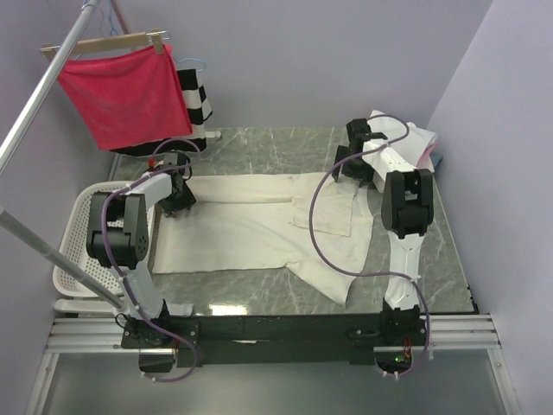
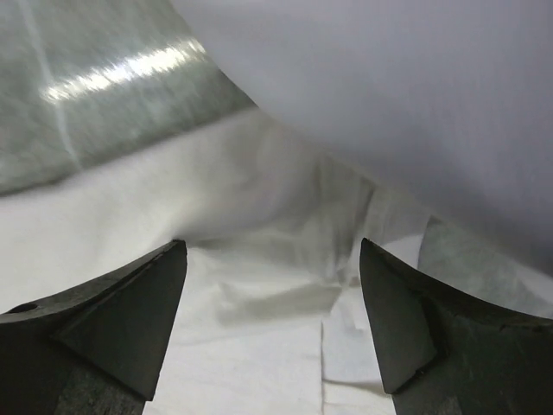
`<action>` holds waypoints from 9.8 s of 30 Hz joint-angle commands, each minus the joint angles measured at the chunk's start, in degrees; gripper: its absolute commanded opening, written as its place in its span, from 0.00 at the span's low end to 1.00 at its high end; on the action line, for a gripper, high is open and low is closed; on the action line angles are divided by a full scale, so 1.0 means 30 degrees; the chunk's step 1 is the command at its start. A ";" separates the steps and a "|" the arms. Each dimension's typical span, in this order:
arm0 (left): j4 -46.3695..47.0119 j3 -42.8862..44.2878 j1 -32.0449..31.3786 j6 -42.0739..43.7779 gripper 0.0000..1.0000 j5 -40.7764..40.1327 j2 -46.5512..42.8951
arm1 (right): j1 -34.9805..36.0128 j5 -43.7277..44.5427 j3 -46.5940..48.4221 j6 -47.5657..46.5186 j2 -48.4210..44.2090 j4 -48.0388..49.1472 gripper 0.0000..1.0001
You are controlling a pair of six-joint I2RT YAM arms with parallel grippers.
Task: Fold and stack the t-shirts
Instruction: Fold the tshirt
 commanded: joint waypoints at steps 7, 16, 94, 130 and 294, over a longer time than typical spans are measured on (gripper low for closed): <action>-0.0854 0.1054 -0.0844 0.0613 0.57 0.0672 0.0016 | 0.0169 -0.2502 0.4554 -0.1464 0.0378 0.0172 0.91; -0.0680 -0.0001 -0.2047 0.0290 0.62 0.0669 -0.3587 | 0.1194 -0.5522 -0.2391 -0.0965 -0.4547 0.3339 0.95; 0.2692 -0.8703 -0.3863 -0.0999 0.99 0.3278 -1.5102 | 1.7802 0.5395 -2.2761 1.6872 -2.5967 -0.3628 0.93; 0.2281 -0.8352 -0.3951 -0.0999 0.99 0.2751 -1.3639 | 1.5706 0.4354 -2.2431 1.2105 -2.7044 0.3594 0.00; -0.5806 0.0055 -0.3835 -0.3724 0.24 -0.7472 -0.2655 | 0.4506 -0.3150 -1.3328 0.1086 -1.3838 0.7032 0.00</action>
